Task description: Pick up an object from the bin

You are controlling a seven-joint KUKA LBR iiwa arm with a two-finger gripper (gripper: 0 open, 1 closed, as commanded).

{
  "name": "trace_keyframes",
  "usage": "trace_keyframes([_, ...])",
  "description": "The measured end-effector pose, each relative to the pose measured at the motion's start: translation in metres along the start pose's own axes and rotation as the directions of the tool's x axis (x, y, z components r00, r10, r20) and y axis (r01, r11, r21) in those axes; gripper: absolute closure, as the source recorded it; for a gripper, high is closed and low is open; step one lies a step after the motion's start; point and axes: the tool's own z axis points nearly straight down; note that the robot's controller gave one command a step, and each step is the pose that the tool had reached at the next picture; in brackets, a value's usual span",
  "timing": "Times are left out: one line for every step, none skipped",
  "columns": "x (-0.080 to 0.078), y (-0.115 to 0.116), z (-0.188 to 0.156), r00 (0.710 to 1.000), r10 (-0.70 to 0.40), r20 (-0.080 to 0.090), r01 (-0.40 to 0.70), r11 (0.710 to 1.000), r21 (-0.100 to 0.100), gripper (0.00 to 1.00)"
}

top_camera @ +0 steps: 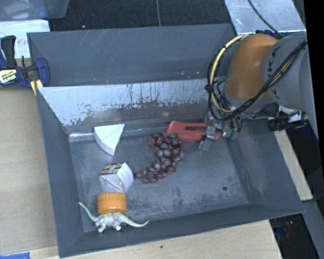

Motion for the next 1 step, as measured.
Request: trace_keyframes([0.0019,-0.0007,-0.0178,1.000,-0.003,-0.007,0.003,1.000,0.002,1.00])
